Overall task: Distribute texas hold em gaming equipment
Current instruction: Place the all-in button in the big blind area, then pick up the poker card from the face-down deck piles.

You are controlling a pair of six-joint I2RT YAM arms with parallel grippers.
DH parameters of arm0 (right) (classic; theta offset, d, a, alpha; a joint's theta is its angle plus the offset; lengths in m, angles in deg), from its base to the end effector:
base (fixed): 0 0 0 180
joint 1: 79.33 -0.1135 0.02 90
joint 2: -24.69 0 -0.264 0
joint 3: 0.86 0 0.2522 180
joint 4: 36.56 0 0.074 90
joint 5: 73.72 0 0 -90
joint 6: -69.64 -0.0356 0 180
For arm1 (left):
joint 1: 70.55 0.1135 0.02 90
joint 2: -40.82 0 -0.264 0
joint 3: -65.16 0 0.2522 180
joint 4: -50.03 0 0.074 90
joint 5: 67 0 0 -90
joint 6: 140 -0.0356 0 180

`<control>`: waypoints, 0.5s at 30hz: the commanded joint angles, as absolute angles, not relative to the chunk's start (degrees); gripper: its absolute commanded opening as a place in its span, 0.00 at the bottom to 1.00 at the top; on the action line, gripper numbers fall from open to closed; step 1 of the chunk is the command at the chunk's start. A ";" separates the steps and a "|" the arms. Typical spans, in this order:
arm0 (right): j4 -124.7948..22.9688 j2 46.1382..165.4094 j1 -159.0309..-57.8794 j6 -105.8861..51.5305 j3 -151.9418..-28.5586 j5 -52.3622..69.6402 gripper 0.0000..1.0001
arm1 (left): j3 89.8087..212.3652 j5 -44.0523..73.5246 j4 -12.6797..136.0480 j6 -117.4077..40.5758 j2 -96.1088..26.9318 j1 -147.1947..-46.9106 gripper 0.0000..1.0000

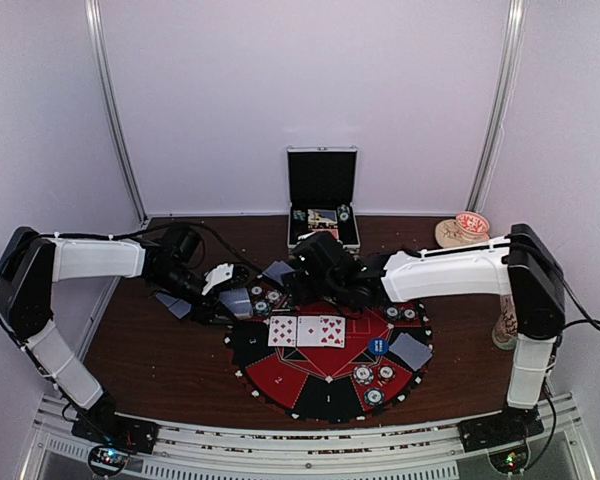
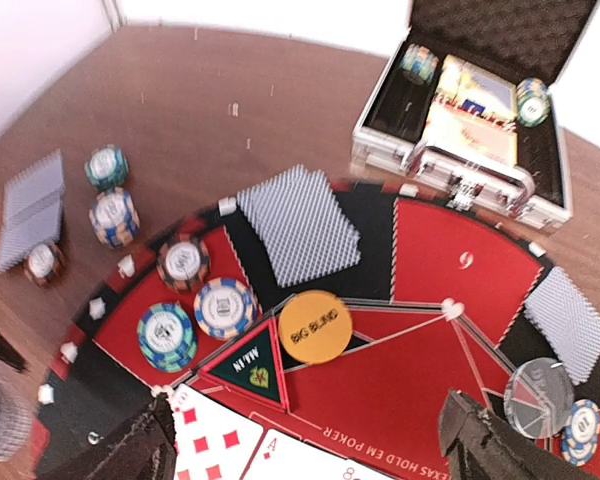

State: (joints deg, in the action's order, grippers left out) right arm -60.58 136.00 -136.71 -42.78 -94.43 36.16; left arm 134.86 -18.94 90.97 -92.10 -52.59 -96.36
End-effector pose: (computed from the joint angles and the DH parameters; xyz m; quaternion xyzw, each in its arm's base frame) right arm 0.2454 0.3610 0.2110 -0.2028 0.8787 0.1373 0.4099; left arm 0.2684 -0.1562 0.1848 0.5740 0.7118 -0.3166 0.2523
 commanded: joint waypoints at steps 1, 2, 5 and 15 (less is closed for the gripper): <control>-52.50 129.44 -136.67 -46.24 -87.24 38.55 0.93 | 136.33 -21.07 90.86 -92.38 -52.17 -95.86 0.46; -50.38 128.43 -136.85 -46.61 -85.56 37.42 0.93 | 136.31 -21.12 90.86 -92.44 -52.20 -95.84 0.46; -41.43 126.74 -137.49 -47.88 -81.11 31.39 0.93 | 136.31 -21.21 90.90 -92.50 -52.33 -95.84 0.46; -23.75 133.33 -138.29 -58.00 -79.26 13.14 0.93 | 135.77 -21.54 91.65 -93.83 -51.73 -96.80 0.46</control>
State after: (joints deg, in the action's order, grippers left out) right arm -32.89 129.88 -137.92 -52.74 -78.41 22.06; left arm 134.86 -19.59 91.23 -92.45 -52.59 -96.44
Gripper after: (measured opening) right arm 0.932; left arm 0.459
